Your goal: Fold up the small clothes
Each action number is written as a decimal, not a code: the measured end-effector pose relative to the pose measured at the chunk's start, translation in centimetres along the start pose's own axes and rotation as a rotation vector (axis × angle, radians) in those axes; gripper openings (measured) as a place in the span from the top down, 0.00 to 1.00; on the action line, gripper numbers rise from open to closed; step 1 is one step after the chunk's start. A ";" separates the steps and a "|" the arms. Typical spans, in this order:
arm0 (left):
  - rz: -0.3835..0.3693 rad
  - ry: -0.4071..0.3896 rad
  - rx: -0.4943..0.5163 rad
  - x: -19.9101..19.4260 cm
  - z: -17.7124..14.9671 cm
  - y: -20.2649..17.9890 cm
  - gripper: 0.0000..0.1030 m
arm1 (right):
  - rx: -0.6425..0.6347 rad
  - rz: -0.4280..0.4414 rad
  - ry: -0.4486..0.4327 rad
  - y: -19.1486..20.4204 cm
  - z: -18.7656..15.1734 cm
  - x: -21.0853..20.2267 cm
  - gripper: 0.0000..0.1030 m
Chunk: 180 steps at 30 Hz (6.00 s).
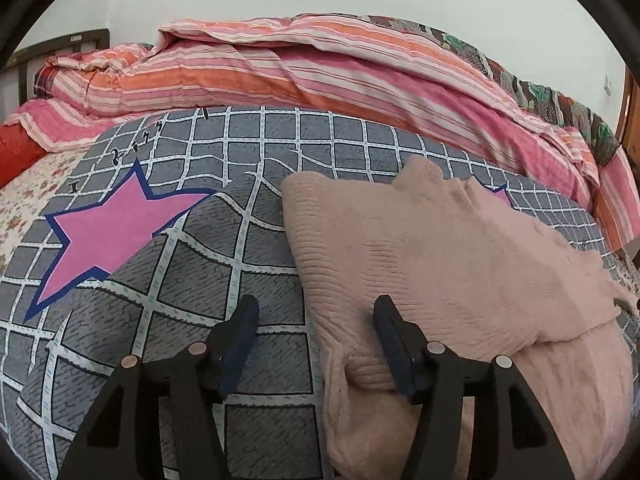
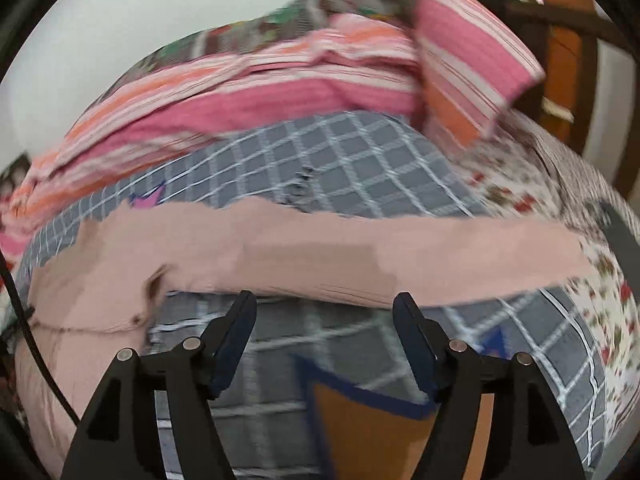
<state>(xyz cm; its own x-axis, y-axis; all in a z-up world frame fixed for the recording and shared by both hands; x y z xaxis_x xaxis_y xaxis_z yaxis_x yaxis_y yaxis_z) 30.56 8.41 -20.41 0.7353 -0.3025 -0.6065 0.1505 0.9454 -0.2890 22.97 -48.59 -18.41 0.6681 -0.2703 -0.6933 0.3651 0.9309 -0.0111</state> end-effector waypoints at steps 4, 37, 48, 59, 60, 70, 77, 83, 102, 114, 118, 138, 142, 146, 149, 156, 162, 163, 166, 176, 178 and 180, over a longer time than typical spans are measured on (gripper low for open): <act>0.003 0.005 0.002 0.2 0.1 0.0 0.42 | 0.067 -0.033 0.035 -3.3 -0.6 2.2 0.32; -0.083 -0.010 -0.066 0.0 0.3 0.8 0.35 | 0.028 -0.120 -0.201 -0.5 7.3 -5.0 0.94; -0.250 -0.103 -0.265 -5.5 -0.8 3.5 0.31 | -0.275 0.188 -0.297 23.5 5.7 -15.1 0.94; -0.183 -0.041 -0.200 -9.2 -3.5 5.3 0.29 | -0.355 0.376 -0.024 38.9 -2.7 -8.6 0.64; -0.175 -0.030 -0.188 -9.3 -3.8 5.2 0.29 | -0.359 0.388 -0.034 39.0 -2.8 -8.8 0.50; -0.312 -0.022 -0.105 -8.4 -2.5 -0.8 0.29 | -0.439 0.144 -0.156 28.8 -3.5 -10.1 0.34; -0.392 0.058 -0.019 -5.7 -2.5 -7.7 0.29 | -0.302 0.098 -0.044 19.5 -4.9 -6.8 0.34; -0.354 0.109 0.033 -2.6 -0.5 -13.9 0.29 | -0.242 0.103 -0.030 15.9 -5.8 -5.8 0.34; -0.189 0.121 -0.110 -1.4 -0.3 -6.5 0.39 | -0.160 0.124 -0.031 16.3 -4.0 0.3 0.33; -0.221 0.099 -0.153 -2.6 -1.5 -4.5 0.67 | -0.124 0.160 -0.040 15.9 -4.3 0.5 0.31; -0.210 0.096 -0.187 -2.1 -0.9 -3.7 0.67 | -0.130 0.154 -0.039 16.0 -4.3 0.5 0.31; -0.204 -0.058 -0.124 -2.4 6.4 -5.5 0.94 | -0.125 0.150 -0.028 16.2 -4.2 0.9 0.27; -0.153 -0.103 -0.046 -3.2 6.8 -6.0 0.94 | -0.125 0.158 -0.026 16.1 -4.2 1.0 0.27; -0.113 -0.021 -0.072 -1.0 4.7 -4.4 0.94 | -0.119 0.164 -0.023 16.1 -4.1 1.1 0.27; -0.098 0.037 -0.127 0.3 2.7 -2.5 0.94 | -0.121 0.163 -0.023 16.1 -4.1 1.1 0.27; -0.142 0.071 -0.179 -0.3 0.5 -1.7 0.91 | -0.114 0.186 -0.014 15.7 -3.9 0.8 0.26; -0.055 0.030 -0.049 -3.1 -0.7 -3.0 0.61 | -0.081 0.133 -0.023 14.6 -1.9 0.9 0.28; -0.038 0.022 -0.041 -3.4 -0.8 -3.0 0.46 | -0.081 0.126 -0.026 14.5 -1.6 1.1 0.30; -0.042 0.004 -0.040 -3.7 -1.0 -2.9 0.43 | -0.058 0.087 0.015 13.4 -1.7 2.8 0.40; -0.086 0.012 -0.091 -4.4 -1.3 -1.6 0.43 | -0.129 0.125 -0.073 14.1 -0.7 -1.9 0.43; -0.096 0.018 -0.116 -4.1 -1.3 -1.5 0.43 | -0.114 0.171 -0.066 15.1 0.1 -2.0 0.43; -0.103 0.023 -0.130 -4.0 -1.3 -1.5 0.43 | -0.109 0.201 -0.029 16.7 0.5 -0.9 0.43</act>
<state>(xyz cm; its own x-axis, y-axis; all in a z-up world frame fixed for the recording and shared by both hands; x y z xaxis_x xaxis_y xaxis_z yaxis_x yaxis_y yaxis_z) 26.51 8.02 -18.50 0.7051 -0.4014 -0.5846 0.1371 0.8860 -0.4430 28.82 -32.92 -17.56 0.7391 -0.0823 -0.6686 0.1516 0.9874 0.0461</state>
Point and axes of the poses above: each gripper's, at about its wrist camera, not at the fingertips, and x roughly the way its jaws point, y to its left, z to its top, the point moved 5 cm from there along x, roughly the way its jaws point, and after that the axes turned 13 degrees about -z, right-handed, at the moved point
